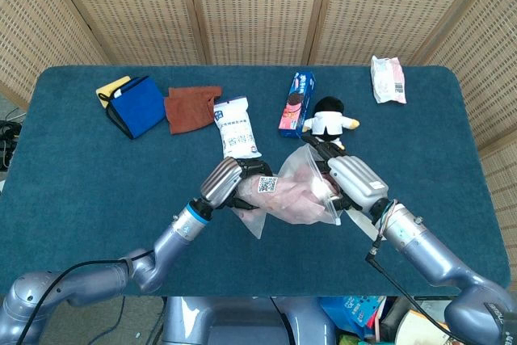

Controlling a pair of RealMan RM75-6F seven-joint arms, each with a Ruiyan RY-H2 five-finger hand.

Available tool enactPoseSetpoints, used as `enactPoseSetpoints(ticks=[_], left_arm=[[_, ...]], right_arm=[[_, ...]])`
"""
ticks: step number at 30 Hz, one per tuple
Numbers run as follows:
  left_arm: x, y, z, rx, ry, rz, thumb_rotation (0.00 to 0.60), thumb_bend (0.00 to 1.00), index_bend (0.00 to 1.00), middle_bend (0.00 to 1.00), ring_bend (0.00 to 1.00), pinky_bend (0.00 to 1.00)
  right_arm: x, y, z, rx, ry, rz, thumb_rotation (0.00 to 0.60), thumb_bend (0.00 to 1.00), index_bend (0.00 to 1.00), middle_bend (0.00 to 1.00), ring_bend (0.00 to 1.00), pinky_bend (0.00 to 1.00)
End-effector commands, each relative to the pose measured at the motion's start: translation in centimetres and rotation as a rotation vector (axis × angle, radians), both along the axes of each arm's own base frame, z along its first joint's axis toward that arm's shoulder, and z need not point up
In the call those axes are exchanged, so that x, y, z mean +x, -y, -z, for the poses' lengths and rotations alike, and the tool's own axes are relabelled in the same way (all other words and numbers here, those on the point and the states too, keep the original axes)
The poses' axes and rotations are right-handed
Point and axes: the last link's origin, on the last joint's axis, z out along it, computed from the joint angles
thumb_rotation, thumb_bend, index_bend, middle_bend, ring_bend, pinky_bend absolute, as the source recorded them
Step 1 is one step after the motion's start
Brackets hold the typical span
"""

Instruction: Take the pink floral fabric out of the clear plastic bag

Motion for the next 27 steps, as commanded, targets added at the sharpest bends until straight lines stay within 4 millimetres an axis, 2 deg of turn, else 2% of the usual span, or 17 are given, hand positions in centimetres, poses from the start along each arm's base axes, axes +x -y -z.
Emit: enactPoseSetpoints(ticks=[1,12,20,23,27], left_arm=[[0.0,0.0,0.0,0.001,-0.002,-0.002,0.600,0.43,0.59,0.53,0.50,0.61],[-1.0,0.4,-0.5,0.057,-0.073,0.014,0.600,0.43,0.59,0.52,0.50,0.61],[-3.5,1.9,-0.4,0.114,-0.150,-0.028,0.600,0.43,0.59,0.48,0.48,0.61],[-4.5,2.3,-0.2,0.115,-0.180,-0.041,0.600,0.43,0.58,0.43,0.41,0.59],[-6.1,3.1,0.7,0.028,-0.227,-0.065,0.600,0.43,0.39,0.21,0.16,0.35]], right_arm=[[0.0,-0.1,0.3,-0.003,-0.005,-0.003,0.600,0.76,0.64,0.04,0.00,0.00],[-0.3,-0.6,1.4,0.012,0.014,0.000,0.600,0.78,0.69,0.07,0.00,0.00],[-2.2,-0.8,4.6,0.066,0.028,0.032,0.600,0.78,0.69,0.08,0.00,0.00],[-3.0,-0.8,5.9,0.085,0.031,0.047,0.600,0.78,0.69,0.09,0.00,0.00],[-4.4,-0.6,8.0,0.116,0.018,0.073,0.600,0.78,0.69,0.09,0.00,0.00]])
